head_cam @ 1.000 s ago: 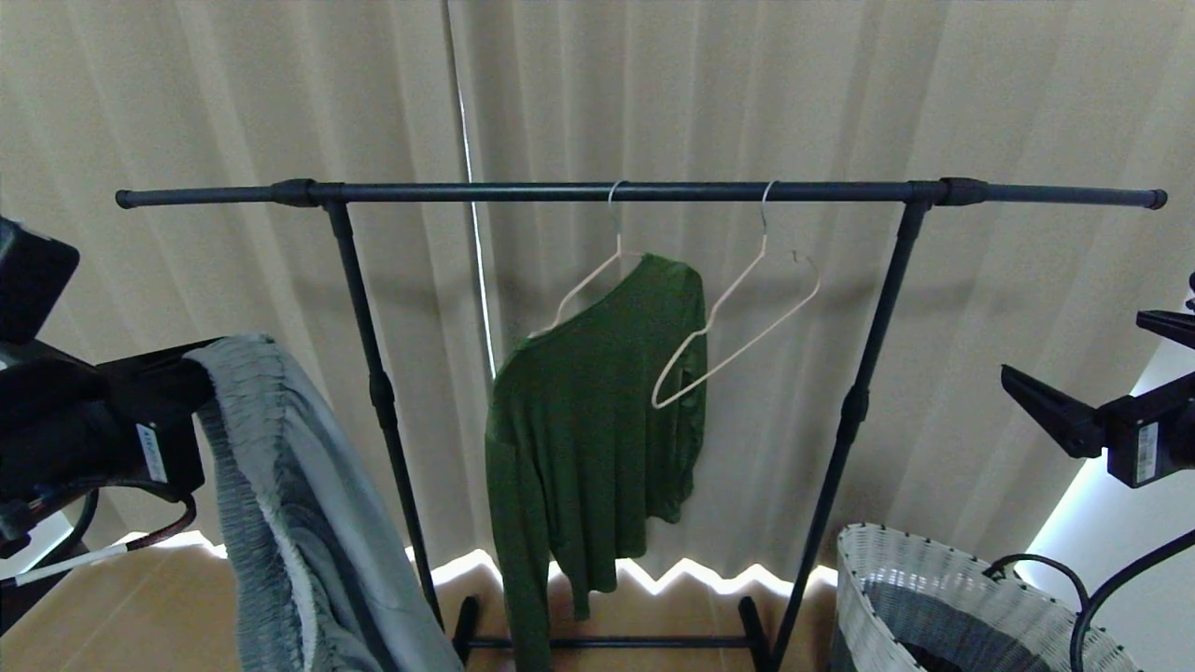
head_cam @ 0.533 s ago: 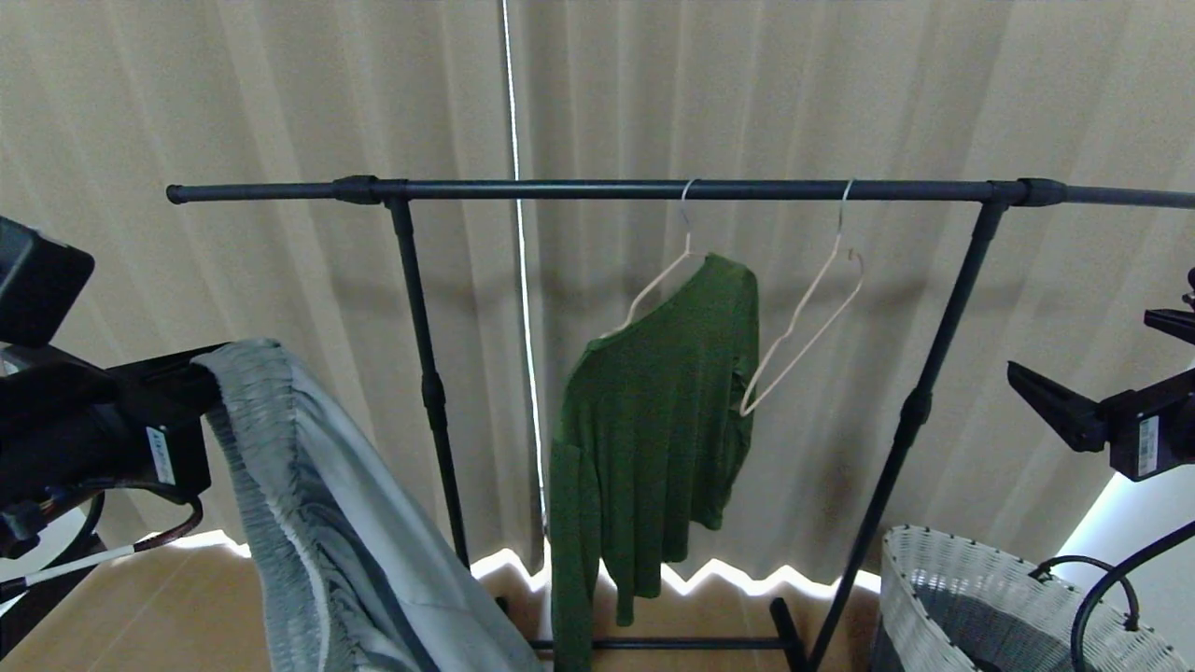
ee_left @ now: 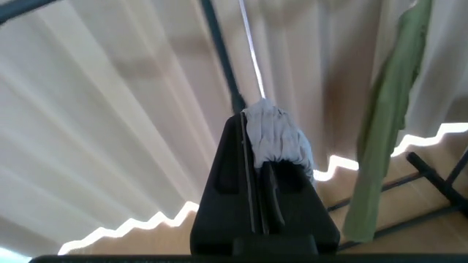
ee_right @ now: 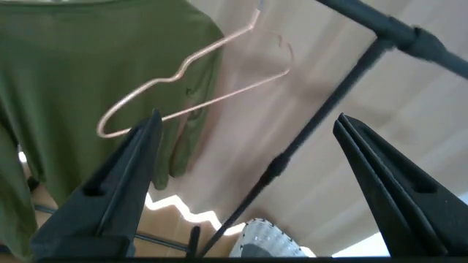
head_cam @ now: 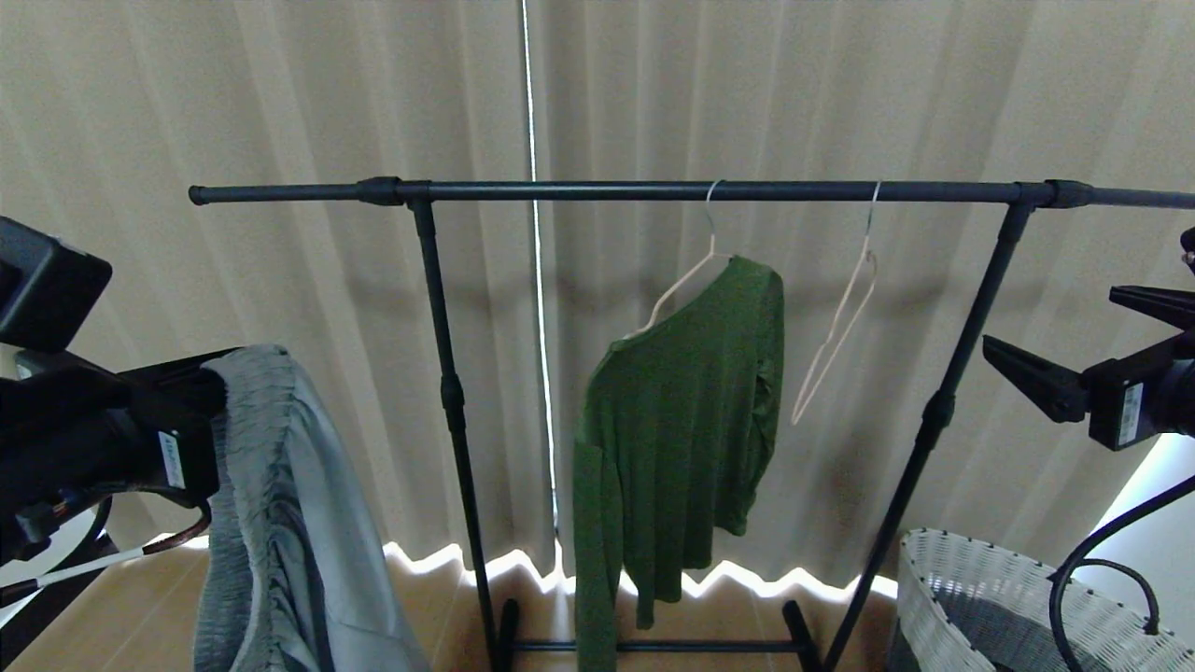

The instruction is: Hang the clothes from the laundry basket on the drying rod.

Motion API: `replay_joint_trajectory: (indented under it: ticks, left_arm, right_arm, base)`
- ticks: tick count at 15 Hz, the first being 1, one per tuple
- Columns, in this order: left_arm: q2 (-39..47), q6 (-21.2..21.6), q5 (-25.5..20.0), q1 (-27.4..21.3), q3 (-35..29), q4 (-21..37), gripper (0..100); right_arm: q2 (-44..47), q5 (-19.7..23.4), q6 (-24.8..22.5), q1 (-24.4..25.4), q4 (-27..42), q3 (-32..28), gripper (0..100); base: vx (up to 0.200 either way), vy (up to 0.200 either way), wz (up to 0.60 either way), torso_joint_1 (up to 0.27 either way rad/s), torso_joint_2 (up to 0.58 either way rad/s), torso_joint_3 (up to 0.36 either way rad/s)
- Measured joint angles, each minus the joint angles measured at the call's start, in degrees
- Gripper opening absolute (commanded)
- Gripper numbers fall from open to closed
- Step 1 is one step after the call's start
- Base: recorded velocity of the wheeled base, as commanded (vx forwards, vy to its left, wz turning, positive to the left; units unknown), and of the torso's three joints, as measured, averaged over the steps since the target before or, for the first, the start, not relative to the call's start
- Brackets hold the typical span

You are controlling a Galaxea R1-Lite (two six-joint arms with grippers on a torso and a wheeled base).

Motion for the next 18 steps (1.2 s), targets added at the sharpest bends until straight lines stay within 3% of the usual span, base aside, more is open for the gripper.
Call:
replay_joint_trajectory:
  ticks: [7, 11, 14, 18]
  left_arm:
    - [0.46, 0.17, 0.00, 0.05, 0.26, -0.02, 0]
    - [0.22, 0.38, 0.00, 0.05, 3.21, -4.71, 0]
    - [0.00, 1.23, -0.02, 0.16, 5.79, -7.30, 0]
    - [-0.12, 1.34, -0.02, 0.16, 6.33, -7.47, 0]
  right_arm:
    - [5.51, -0.37, 6.83, 0.04, 0.48, -3.41, 100]
    - [10.56, -0.48, 10.30, 0.15, 1.38, -5.62, 100]
    - [13.70, -0.60, 12.81, 0.41, 5.32, -7.57, 100]
    - [15.56, -1.56, 17.36, 0.41, 17.60, -13.09, 100]
  base:
    - [0.200, 0.000, 0.00, 0.004, 0.01, 0.004]
    - [0.000, 0.000, 0.00, 0.000, 0.00, 0.000]
    - [0.000, 0.000, 0.00, 0.000, 0.00, 0.000]
    - [0.000, 0.000, 0.00, 0.000, 0.00, 0.000]
